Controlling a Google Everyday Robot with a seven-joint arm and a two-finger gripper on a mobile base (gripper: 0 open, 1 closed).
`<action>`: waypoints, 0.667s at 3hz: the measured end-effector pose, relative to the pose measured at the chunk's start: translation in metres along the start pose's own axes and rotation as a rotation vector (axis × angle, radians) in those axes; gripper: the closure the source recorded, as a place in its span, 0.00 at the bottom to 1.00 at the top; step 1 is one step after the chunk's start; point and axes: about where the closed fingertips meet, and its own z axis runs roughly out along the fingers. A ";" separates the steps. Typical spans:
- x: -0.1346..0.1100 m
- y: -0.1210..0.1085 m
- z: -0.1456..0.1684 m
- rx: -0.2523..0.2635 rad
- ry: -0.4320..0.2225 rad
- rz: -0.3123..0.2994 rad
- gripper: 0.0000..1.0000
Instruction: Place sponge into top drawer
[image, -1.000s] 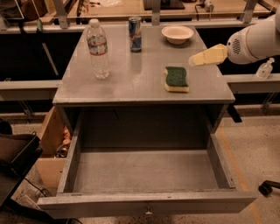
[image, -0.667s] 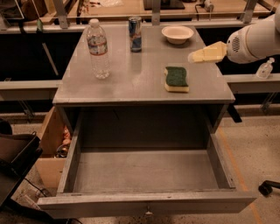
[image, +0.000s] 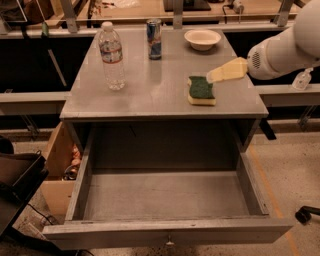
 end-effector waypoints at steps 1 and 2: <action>0.030 0.038 0.039 0.058 0.083 -0.103 0.00; 0.043 0.053 0.070 0.118 0.131 -0.184 0.00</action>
Offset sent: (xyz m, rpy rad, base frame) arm 0.0139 0.0820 -0.1133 -0.3793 0.0831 0.0743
